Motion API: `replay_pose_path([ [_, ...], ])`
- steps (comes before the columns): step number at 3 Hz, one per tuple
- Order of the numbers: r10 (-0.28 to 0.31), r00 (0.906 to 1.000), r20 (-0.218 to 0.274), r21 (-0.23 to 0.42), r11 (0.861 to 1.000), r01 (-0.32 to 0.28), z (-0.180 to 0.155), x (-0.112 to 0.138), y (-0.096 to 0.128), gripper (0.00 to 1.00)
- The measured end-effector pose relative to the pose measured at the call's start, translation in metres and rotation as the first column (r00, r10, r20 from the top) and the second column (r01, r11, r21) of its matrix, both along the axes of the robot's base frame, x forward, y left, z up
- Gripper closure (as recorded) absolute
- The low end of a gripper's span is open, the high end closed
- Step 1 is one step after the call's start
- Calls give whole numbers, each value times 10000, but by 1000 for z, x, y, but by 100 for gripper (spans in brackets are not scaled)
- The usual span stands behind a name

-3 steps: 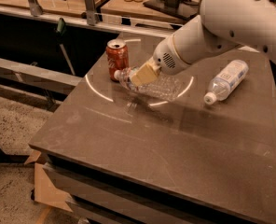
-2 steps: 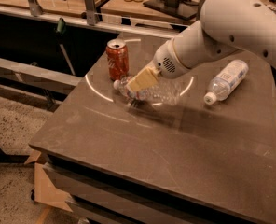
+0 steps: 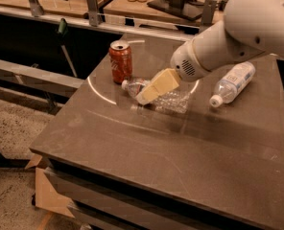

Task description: Move water bottle near coke can

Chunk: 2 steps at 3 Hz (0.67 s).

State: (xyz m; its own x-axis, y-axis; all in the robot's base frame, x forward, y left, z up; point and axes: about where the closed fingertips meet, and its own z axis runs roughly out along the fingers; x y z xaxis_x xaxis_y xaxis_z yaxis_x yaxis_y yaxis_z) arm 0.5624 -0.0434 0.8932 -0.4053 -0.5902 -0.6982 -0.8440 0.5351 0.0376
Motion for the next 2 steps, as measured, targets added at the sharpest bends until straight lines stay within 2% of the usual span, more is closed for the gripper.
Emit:
replay_pose_path([
  [1,-815,9919,979,-435,9953,861,38,-7,-76,0],
  [2,-2205,9716,854,-1379,9632,2307,54,-15,-151,0],
])
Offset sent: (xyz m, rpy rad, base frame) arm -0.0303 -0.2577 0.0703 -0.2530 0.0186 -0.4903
